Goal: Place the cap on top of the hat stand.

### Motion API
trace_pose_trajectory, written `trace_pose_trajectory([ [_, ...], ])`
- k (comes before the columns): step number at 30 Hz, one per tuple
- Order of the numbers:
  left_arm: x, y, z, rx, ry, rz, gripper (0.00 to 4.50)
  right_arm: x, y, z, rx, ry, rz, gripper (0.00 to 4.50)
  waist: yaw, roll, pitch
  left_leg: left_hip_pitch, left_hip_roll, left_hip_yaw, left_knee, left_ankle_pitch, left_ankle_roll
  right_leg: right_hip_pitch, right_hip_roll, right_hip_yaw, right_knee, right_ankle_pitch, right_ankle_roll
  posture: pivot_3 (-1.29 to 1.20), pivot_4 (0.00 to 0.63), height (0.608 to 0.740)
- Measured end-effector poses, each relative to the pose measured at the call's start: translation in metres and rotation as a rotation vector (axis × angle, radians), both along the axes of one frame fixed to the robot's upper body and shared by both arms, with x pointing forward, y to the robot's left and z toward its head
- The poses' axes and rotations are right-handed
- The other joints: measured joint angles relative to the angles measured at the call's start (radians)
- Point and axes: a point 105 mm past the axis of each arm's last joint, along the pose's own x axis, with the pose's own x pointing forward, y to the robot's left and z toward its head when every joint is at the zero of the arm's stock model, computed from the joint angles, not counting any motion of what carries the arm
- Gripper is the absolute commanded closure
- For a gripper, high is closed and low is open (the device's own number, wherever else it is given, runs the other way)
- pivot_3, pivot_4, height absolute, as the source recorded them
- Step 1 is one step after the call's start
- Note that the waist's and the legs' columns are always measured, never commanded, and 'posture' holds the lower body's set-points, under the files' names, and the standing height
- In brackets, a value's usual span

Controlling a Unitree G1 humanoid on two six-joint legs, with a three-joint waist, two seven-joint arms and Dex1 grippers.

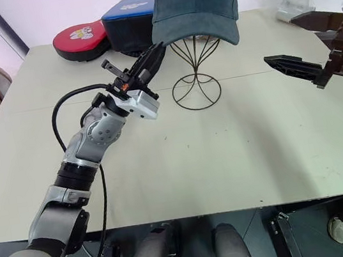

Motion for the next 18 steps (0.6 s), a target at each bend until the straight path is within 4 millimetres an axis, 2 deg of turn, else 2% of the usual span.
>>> trace_pose_trajectory([
  [10, -0.0035, -0.0014, -0.0037, 0.017, 0.018, -0.021, 4.46, 0.0007, -0.001, -0.0003, 0.003, 0.002, -0.002, 0.0, 0.0, 0.0, 0.0, 0.0, 0.0, 0.0, 0.0, 0.0, 0.0, 0.0, 0.0, 0.0, 0.0, 0.0, 0.0, 0.0, 0.15, 0.74],
  [11, -0.0044, -0.0014, -0.0037, 0.015, 0.018, -0.024, 3.82, 0.0009, -0.001, -0.0005, 0.004, 0.003, -0.002, 0.0, -0.001, 0.0, 0.0, 0.0, 0.0, 0.0, 0.0, 0.0, 0.0, 0.0, 0.0, 0.0, 0.0, 0.0, 0.0, 0.0, 0.15, 0.74],
  [13, -0.0058, -0.0012, -0.0044, 0.013, 0.022, -0.03, 3.04, 0.0011, -0.0009, -0.0008, 0.004, 0.004, -0.002, 0.0, -0.001, 0.0, 0.0, 0.0, 0.0, 0.0, 0.0, 0.0, 0.0, 0.0, 0.0, 0.0, 0.0, 0.0, 0.0, 0.0, 0.15, 0.74],
  [18, -0.0097, -0.0012, -0.0064, 0.016, 0.027, -0.042, 0.39, 0.0012, -0.0003, 0.0, 0.0, -0.004, 0.003, 0.0, -0.001, 0.0, 0.0, 0.0, 0.0, 0.0, 0.0, 0.0, 0.0, 0.0, 0.0, 0.0, 0.0, 0.0, 0.0, 0.0, 0.15, 0.74],
])
